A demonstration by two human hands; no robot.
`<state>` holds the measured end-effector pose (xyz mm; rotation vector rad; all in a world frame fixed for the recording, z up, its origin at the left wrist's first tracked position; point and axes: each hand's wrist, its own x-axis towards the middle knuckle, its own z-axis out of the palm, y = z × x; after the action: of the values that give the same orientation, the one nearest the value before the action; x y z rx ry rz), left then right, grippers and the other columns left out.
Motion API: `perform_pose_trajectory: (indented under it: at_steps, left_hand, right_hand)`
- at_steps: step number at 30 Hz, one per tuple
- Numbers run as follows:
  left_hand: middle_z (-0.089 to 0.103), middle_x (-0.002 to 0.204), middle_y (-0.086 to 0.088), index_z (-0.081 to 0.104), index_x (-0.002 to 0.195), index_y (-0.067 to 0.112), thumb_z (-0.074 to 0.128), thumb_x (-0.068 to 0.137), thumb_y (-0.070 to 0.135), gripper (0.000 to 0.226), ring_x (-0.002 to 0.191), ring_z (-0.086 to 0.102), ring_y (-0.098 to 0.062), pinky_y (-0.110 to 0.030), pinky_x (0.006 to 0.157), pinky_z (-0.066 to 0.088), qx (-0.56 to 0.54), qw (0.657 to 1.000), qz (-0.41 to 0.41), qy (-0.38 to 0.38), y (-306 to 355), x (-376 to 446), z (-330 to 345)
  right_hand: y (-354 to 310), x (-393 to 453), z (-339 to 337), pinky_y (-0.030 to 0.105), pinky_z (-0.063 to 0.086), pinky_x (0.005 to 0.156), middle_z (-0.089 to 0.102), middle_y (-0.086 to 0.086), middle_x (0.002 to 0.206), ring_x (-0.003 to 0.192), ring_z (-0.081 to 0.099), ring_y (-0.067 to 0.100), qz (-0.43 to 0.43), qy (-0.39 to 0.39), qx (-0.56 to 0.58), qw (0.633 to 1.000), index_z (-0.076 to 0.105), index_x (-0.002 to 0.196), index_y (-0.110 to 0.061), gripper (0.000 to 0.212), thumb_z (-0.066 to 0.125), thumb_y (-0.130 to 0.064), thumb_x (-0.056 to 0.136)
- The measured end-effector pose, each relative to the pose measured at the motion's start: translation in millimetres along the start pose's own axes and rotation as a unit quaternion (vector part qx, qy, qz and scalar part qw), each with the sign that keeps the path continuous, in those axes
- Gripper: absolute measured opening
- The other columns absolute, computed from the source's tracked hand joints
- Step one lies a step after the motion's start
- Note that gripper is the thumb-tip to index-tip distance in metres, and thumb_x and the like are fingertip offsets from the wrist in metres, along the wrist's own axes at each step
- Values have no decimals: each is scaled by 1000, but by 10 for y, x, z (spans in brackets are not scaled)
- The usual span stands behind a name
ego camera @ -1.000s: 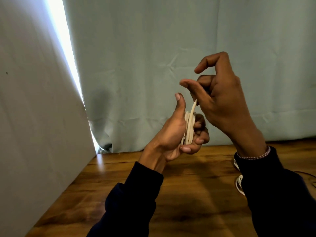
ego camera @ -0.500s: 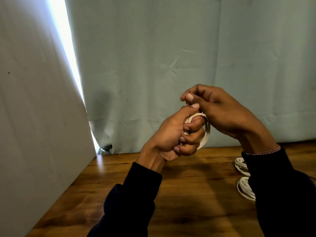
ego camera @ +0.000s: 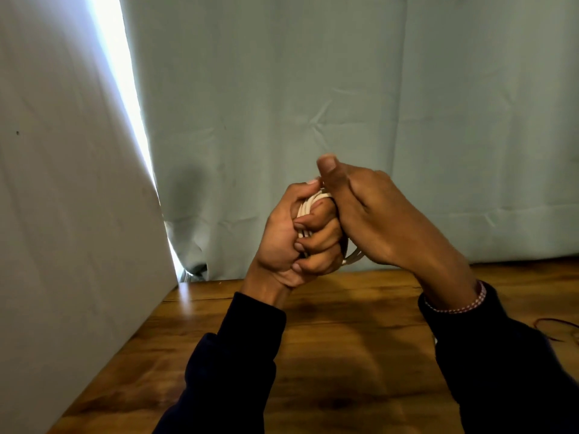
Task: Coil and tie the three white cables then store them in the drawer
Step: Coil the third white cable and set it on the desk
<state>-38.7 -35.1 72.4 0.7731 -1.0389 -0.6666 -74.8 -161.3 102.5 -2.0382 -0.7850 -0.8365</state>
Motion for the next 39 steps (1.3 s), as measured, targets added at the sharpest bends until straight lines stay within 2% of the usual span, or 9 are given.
perform_pose_trajectory:
  at_steps: [5, 8, 12, 19, 23, 26, 28, 32, 39]
  left_hand:
    - [25, 36, 1, 32, 53, 20, 33, 102, 40, 53, 21, 39, -17, -17, 35, 6, 6, 999, 31, -12, -8, 5, 10]
    - [26, 30, -4, 34, 47, 20, 32, 101, 43, 58, 34, 59, -23, -17, 37, 21, 31, 999, 20, 30, 11, 10, -67]
    - [36, 31, -2, 40, 41, 17, 37, 101, 44, 66, 33, 59, -27, -17, 41, 44, 46, 985, 9, 168, -10, 31, -183]
    - [38, 45, -2, 49, 44, 18, 69, 89, 41, 54, 35, 44, -19, -24, 41, 40, 208, 842, 41, 496, -169, 119, -243]
    - [56, 58, -5, 61, 63, 14, 56, 95, 55, 52, 54, 58, -17, -30, 57, 51, 369, 775, 16, 513, -323, 29, -324]
    - [58, 64, -9, 68, 77, 8, 57, 98, 45, 44, 60, 61, -20, -36, 66, 54, 326, 820, -37, 468, -445, -108, -468]
    - [52, 63, -6, 63, 86, 3, 54, 102, 31, 34, 57, 56, -17, -35, 64, 52, 266, 857, -53, 438, -552, -183, -570]
    - [37, 58, 2, 53, 84, 8, 50, 104, 21, 24, 48, 41, -8, -26, 52, 44, 153, 884, -46, 438, -768, -299, -704]
    - [56, 46, 4, 55, 95, 0, 42, 107, 15, 24, 37, 52, -2, -18, 39, 45, 184, 866, -43, 462, -981, -471, -767]
  right_hand:
    - [63, 52, 183, 11, 30, 49, 40, -9, 46, 45, 47, 10, -90, 200, -7, 976, 39, 57, -26, 52, 37, -33, 108]
    - [147, 79, 250, 9, 31, 48, 42, -11, 47, 48, 52, 8, -87, 226, -33, 970, 43, 60, -25, 49, 36, -34, 108]
    - [324, 129, 359, 10, 33, 49, 42, -12, 45, 49, 54, 2, -46, 207, -52, 976, 38, 57, -33, 52, 33, -36, 109]
    - [661, 166, 559, 16, 30, 45, 43, -9, 46, 43, 47, 8, 19, 182, -131, 974, 39, 57, -26, 55, 25, -38, 109]
    - [871, 48, 613, 19, 35, 49, 53, -1, 53, 47, 51, 13, 19, 140, -173, 975, 59, 70, -13, 54, 27, -32, 110]
    - [1057, -117, 693, 23, 31, 56, 63, 3, 68, 58, 58, 22, 46, 97, -236, 966, 68, 107, -7, 51, 24, -33, 109]
    - [1130, -234, 762, 21, 27, 53, 55, -6, 62, 51, 48, 12, 75, 69, -247, 964, 68, 108, -9, 51, 22, -32, 109]
    - [1193, -437, 885, 25, 29, 48, 47, -4, 49, 44, 45, 7, 188, 77, -37, 978, 48, 63, -14, 59, 26, -45, 108]
    - [1346, -801, 872, 25, 56, 63, 74, 13, 82, 69, 72, 15, 329, -50, 324, 886, 65, 106, 8, 40, 40, -23, 108]
